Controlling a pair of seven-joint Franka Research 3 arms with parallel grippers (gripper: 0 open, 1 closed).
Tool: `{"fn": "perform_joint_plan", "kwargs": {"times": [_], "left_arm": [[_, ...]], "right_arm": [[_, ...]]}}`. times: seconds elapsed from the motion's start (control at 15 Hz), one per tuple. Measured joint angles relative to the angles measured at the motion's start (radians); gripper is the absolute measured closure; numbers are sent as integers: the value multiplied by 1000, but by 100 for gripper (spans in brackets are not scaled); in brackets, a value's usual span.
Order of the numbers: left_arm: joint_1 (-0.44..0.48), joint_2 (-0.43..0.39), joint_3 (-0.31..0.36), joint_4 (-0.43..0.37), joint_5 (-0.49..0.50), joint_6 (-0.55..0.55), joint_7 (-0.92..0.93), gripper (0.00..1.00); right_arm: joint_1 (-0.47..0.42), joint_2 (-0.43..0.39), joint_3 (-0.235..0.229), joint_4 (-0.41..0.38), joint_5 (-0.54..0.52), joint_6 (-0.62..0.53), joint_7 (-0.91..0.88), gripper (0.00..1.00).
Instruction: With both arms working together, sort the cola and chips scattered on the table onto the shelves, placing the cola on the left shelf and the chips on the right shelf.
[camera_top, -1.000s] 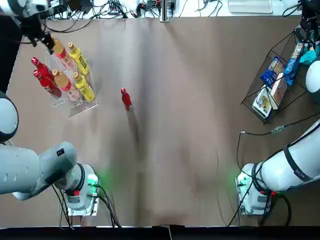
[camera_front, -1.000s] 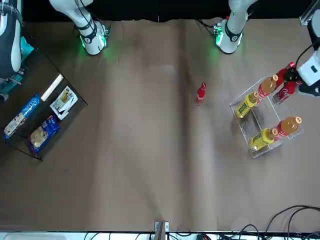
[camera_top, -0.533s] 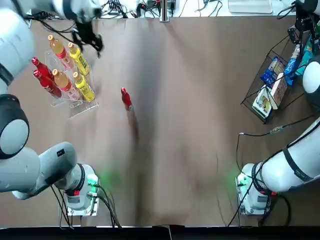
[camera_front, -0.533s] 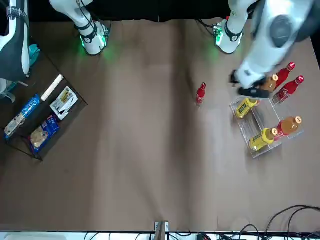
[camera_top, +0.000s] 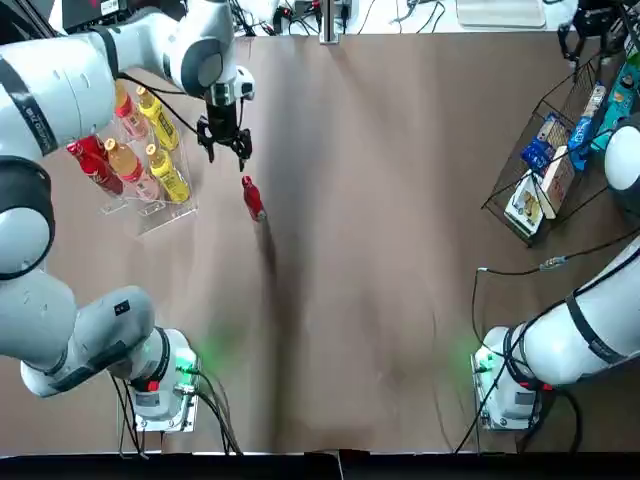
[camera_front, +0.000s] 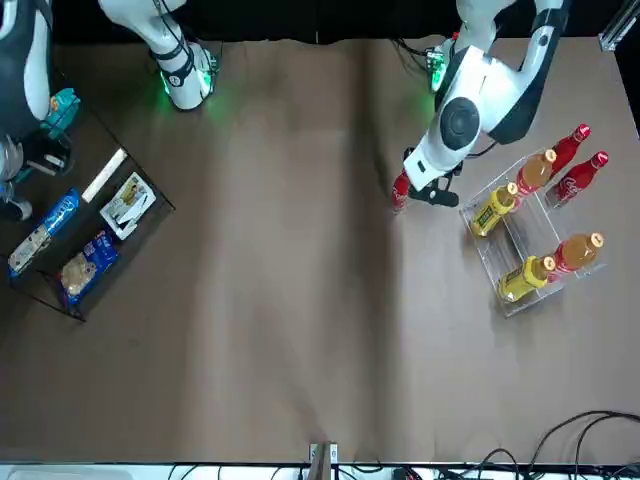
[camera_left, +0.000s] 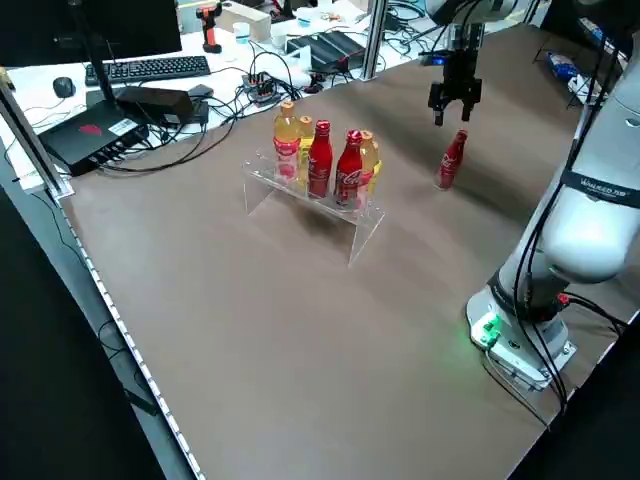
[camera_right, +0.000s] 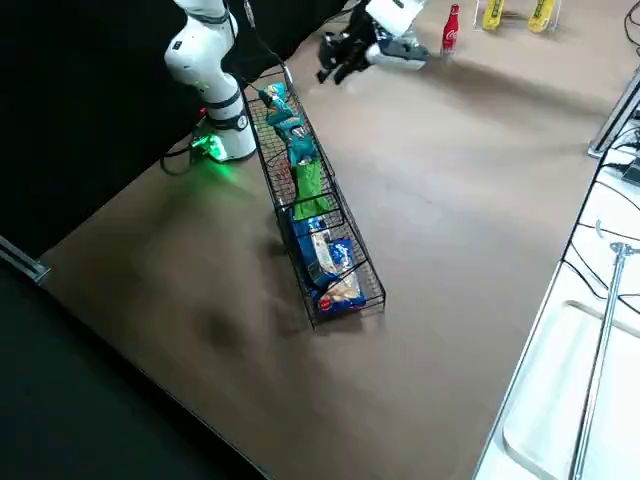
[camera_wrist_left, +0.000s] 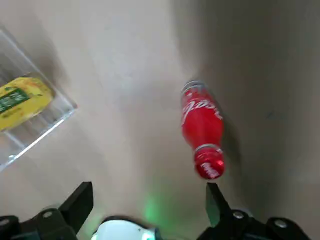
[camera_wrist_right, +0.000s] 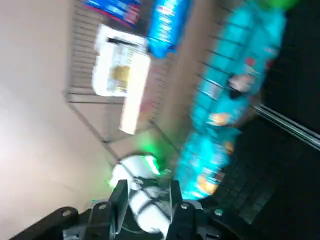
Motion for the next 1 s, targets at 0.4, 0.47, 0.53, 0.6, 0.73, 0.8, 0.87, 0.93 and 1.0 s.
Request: {"fn": "perform_joint_plan", "kwargs": {"times": [0.4,0.47,0.53,0.6,0.73,0.8,0.87,0.93,1.0], "left_arm": [[-71,25,-1,-67,0,119,-114,8],[-74,26,-1,-80,0,127,-117,12],[-76,26,-1,-90,0,132,-119,12],[-77,27,-1,-96,0,135,-120,19],[-77,27,-1,-99,0,136,-120,27],[-77,27,-1,-99,0,136,-120,32],[-77,26,-1,-99,0,136,-120,34],[-77,26,-1,-99,0,136,-120,34],[-77,27,-1,-99,0,136,-121,37]], "right_arm": [[2,1,2,-7,269,311,0,59],[3,2,3,-14,304,338,-2,59],[4,2,3,-19,330,350,-13,59],[4,2,4,-23,348,352,-29,59],[4,2,3,-24,358,352,-62,59],[4,2,3,-24,358,352,-89,59],[4,2,2,-24,358,354,-115,58],[4,2,1,-24,358,357,-131,57],[2,2,0,-24,358,360,-140,55]]}}
